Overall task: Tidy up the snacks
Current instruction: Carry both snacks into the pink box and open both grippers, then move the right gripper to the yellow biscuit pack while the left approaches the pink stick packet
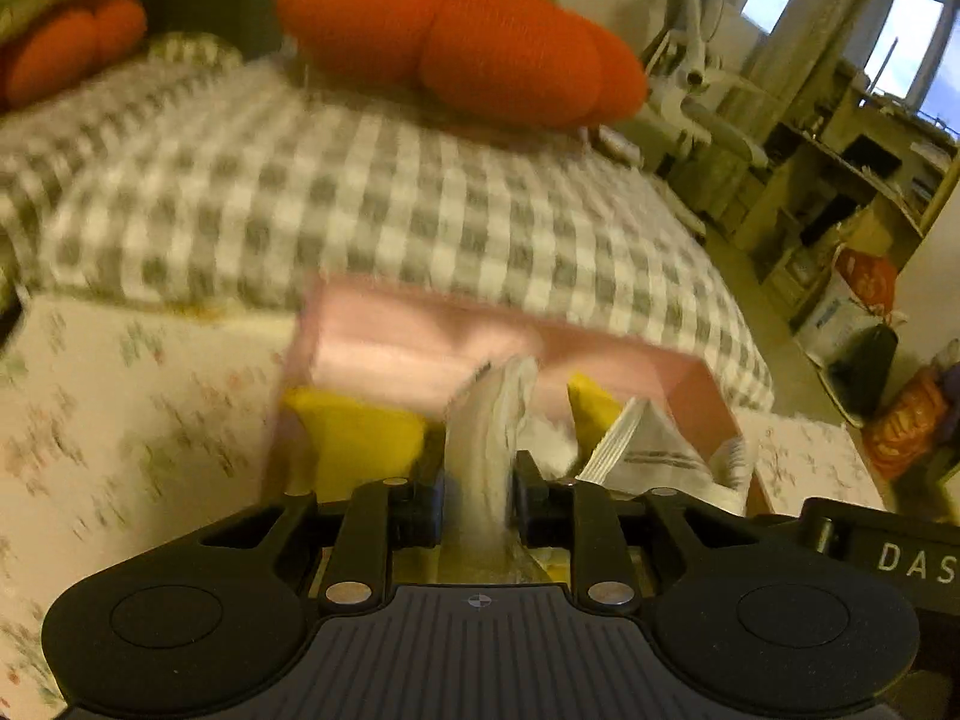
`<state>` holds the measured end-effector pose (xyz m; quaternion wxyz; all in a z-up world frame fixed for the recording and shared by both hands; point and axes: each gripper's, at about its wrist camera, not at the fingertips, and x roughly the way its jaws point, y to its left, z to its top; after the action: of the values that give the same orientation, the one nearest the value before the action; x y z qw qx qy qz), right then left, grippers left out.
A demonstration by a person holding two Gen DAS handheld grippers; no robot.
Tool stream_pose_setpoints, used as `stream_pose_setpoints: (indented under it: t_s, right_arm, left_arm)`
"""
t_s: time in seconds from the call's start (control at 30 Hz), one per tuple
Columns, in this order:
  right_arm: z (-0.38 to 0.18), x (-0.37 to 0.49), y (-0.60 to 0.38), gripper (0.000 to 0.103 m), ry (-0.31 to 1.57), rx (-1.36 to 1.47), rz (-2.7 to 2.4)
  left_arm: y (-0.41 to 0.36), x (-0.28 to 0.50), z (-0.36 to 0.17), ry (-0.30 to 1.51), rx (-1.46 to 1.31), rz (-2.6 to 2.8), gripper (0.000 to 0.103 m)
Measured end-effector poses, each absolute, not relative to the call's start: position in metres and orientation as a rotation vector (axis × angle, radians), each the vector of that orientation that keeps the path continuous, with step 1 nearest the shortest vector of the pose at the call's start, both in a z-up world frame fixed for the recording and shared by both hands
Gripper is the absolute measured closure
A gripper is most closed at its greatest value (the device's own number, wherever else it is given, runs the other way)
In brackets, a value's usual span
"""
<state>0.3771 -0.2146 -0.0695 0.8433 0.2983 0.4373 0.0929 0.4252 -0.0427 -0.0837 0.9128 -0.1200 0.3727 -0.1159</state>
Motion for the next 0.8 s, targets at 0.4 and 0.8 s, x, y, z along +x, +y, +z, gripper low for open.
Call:
stream_pose_setpoints:
  t_s: [0.4, 0.8]
  right_arm:
    - [-0.017, 0.351, -0.238, 0.039, 0.965, 0.492, 0.101]
    - [0.017, 0.291, -0.222, 0.027, 1.118, 0.275, 0.172]
  left_arm:
    - [0.0, 0.386, -0.039, 0.822, -0.34, -0.092, 0.044]
    - [-0.023, 0.291, -0.025, 1.088, -0.408, -0.08, 0.014]
